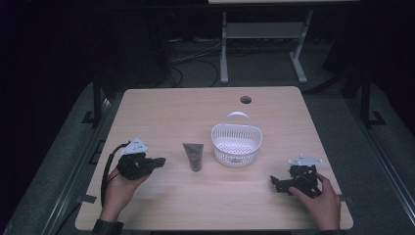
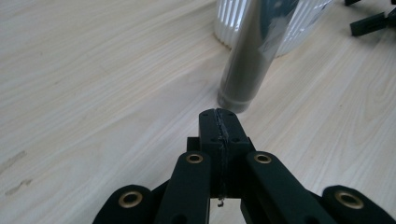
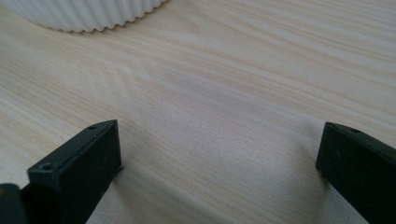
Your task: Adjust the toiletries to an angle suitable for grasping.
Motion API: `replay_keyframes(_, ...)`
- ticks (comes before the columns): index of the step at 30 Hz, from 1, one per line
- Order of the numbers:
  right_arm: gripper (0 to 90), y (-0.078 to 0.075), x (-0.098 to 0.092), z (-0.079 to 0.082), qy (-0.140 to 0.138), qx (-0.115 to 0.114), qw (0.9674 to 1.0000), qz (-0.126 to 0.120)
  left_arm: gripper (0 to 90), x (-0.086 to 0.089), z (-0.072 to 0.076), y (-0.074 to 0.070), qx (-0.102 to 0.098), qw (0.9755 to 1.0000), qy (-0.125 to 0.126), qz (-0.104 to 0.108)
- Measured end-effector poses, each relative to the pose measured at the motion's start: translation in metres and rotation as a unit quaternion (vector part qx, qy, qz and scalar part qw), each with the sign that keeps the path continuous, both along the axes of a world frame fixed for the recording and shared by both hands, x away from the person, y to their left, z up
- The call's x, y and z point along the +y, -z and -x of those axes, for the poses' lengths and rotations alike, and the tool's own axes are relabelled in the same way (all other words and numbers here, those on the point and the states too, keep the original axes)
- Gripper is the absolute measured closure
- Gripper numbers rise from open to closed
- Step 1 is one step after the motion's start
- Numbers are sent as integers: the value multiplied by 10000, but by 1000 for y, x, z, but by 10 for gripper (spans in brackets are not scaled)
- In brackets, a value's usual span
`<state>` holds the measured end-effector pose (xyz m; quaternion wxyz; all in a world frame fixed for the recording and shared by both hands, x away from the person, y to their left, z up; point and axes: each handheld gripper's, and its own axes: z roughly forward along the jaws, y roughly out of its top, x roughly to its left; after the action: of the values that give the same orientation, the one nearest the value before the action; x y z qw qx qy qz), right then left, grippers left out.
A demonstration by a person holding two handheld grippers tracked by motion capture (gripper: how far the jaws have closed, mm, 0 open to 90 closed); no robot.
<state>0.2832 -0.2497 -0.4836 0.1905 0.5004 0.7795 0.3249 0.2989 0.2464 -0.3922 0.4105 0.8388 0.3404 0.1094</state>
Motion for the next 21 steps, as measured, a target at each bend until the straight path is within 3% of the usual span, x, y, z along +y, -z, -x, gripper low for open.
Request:
replay_keyframes(12,0,0,0,0,1,-1,10000,0,897,-13,-6,-25,-122,9995,238,146)
replay_keyframes(21,0,0,0,0,2,0,10000,-1,897,-22,-10,-35,-196,9989,355,214)
